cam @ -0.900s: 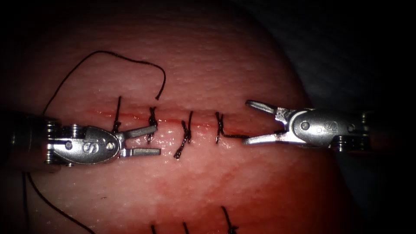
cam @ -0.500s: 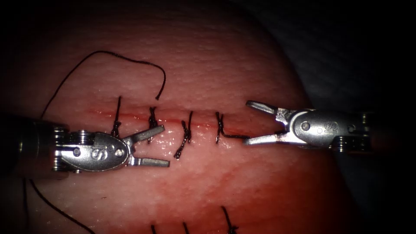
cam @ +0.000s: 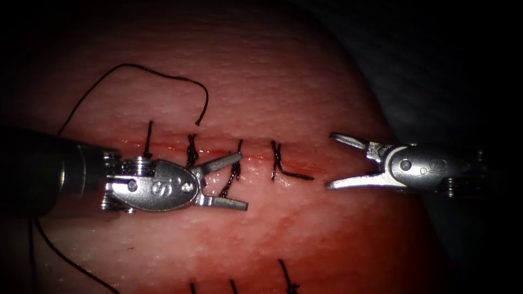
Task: Wound Closure
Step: Using the left gripper grab the remaining suture tail
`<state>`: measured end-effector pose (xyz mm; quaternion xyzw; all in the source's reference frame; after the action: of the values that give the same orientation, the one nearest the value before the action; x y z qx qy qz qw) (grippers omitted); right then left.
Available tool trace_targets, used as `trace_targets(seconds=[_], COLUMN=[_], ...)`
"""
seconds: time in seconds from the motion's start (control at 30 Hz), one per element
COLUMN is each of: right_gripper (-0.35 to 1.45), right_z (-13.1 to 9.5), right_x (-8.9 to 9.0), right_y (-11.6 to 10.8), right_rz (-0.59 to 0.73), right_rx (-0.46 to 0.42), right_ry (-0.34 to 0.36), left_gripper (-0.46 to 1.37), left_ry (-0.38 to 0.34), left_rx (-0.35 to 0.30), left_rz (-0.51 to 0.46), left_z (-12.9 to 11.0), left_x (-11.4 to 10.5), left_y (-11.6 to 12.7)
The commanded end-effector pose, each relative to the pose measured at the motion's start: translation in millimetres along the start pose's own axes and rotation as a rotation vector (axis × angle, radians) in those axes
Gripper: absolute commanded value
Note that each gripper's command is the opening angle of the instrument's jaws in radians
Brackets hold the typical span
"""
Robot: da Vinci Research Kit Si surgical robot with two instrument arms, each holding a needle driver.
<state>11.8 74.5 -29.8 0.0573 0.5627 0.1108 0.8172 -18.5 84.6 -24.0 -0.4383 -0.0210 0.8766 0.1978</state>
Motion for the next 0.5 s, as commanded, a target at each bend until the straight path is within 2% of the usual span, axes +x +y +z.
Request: trace_targets(seconds=[0.03,0.37,0.5], right_gripper=[1.22,1.22,1.22], right_z=[-0.1,-1.1,-1.1], right_x=[0.1,0.1,0.1], right_y=[0.0,0.0,0.0], right_rz=[0.0,0.0,0.0], right_rx=[0.014,0.026,0.018], right_ry=[-0.006,-0.003,-0.012], left_gripper=[0.56,0.48,0.53], left_ry=[-0.007,-0.024,-0.042], left_rx=[-0.002,-0.006,-0.014], left_rz=[0.004,0.052,0.07], left_z=[0.2,2.9,4.0], left_x=[0.2,2.5,2.7], left_y=[0.1,1.5,1.9])
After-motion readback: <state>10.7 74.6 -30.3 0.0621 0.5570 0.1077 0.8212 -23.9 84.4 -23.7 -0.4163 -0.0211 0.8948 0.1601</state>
